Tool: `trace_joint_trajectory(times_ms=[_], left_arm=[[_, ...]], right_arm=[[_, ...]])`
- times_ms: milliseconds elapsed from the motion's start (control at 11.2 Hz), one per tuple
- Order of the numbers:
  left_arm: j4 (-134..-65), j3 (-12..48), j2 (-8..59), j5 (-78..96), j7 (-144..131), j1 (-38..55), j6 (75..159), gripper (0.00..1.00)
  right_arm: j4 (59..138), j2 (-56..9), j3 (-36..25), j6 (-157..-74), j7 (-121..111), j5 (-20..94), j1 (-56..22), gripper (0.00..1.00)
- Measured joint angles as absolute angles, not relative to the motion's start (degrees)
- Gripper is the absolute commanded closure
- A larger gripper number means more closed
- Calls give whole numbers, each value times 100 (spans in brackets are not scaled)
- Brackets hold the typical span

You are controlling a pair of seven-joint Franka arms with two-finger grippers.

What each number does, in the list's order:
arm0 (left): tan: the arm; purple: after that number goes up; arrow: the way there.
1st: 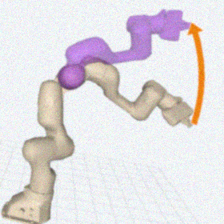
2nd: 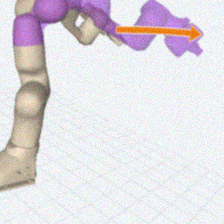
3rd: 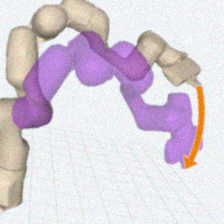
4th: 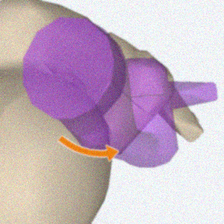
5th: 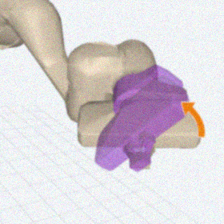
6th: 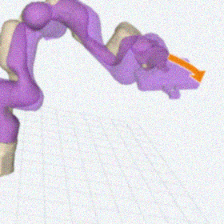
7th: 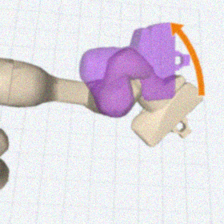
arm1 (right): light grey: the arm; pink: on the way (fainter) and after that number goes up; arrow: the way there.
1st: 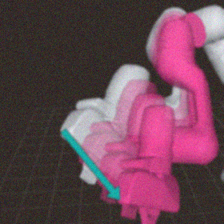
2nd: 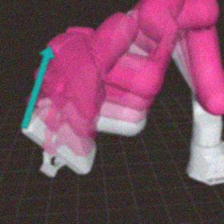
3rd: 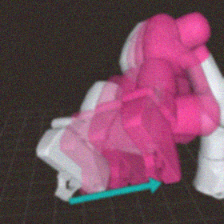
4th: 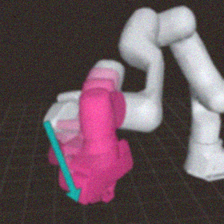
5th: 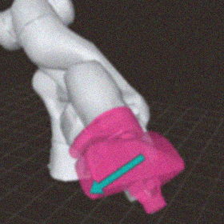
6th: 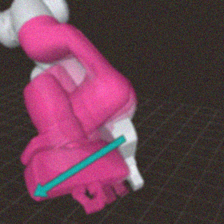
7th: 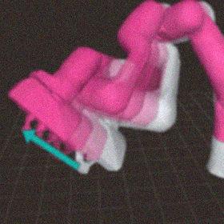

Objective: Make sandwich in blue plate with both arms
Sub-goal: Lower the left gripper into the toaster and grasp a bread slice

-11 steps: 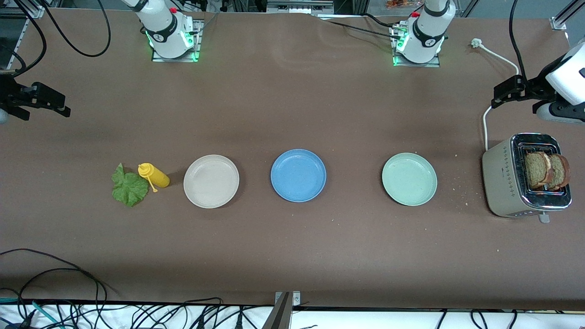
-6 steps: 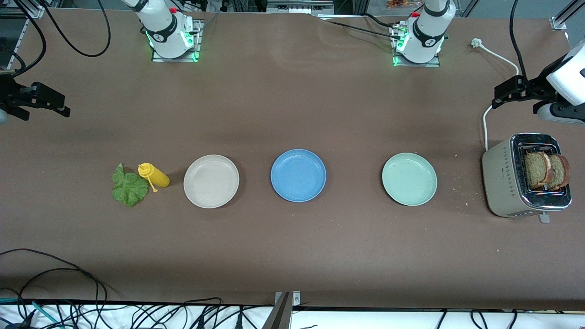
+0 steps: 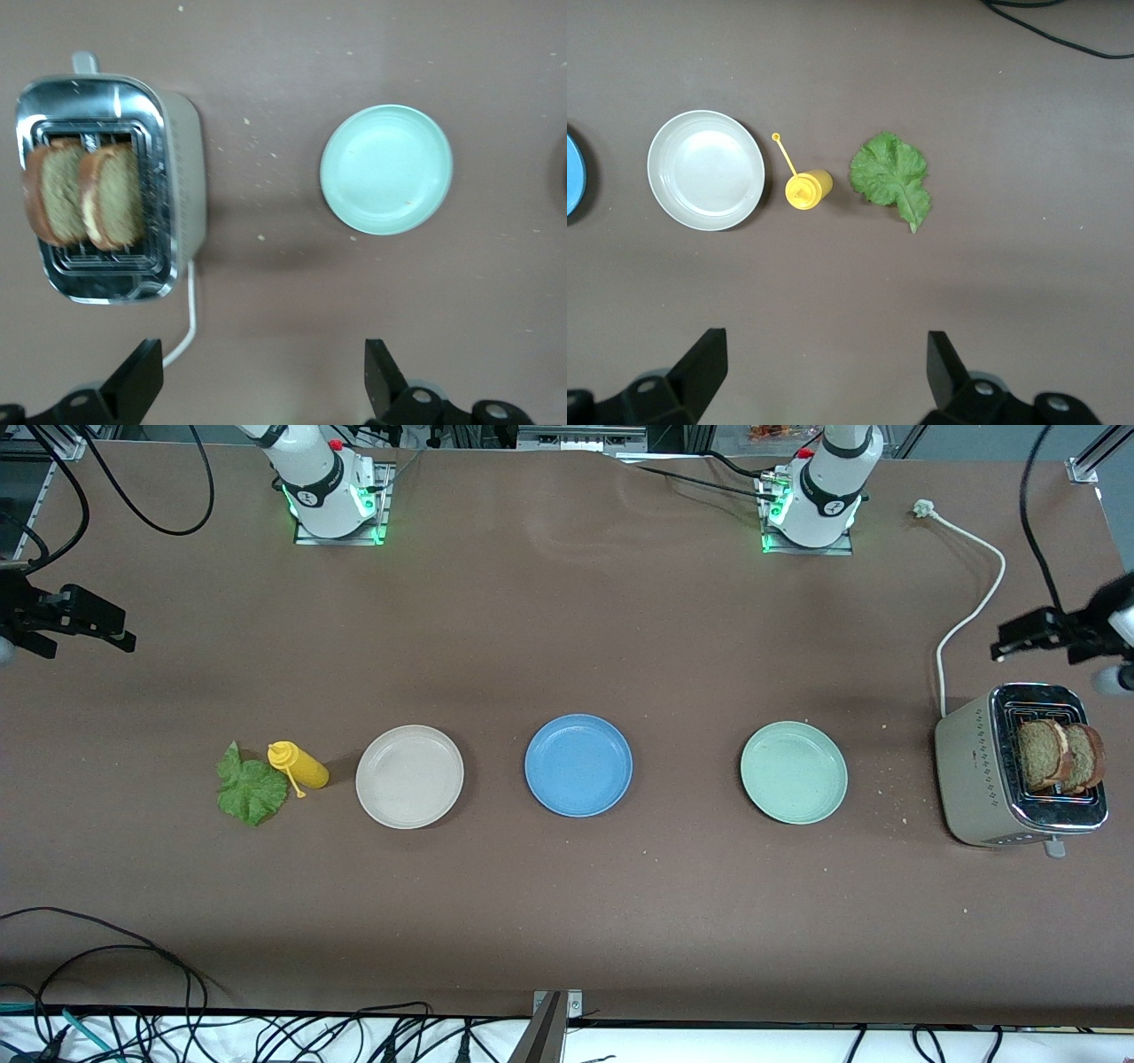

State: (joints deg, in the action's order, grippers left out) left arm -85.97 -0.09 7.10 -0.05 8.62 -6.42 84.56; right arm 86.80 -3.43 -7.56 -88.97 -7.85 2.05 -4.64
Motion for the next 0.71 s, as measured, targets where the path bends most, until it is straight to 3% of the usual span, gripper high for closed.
trace_joint_trajectory(times_ms=[712], left_arm=[[-8578, -14, 2323, -4, 2408, -1764, 10149, 0]], right_arm=[[8682, -357, -758, -8896, -785, 205, -464, 0]])
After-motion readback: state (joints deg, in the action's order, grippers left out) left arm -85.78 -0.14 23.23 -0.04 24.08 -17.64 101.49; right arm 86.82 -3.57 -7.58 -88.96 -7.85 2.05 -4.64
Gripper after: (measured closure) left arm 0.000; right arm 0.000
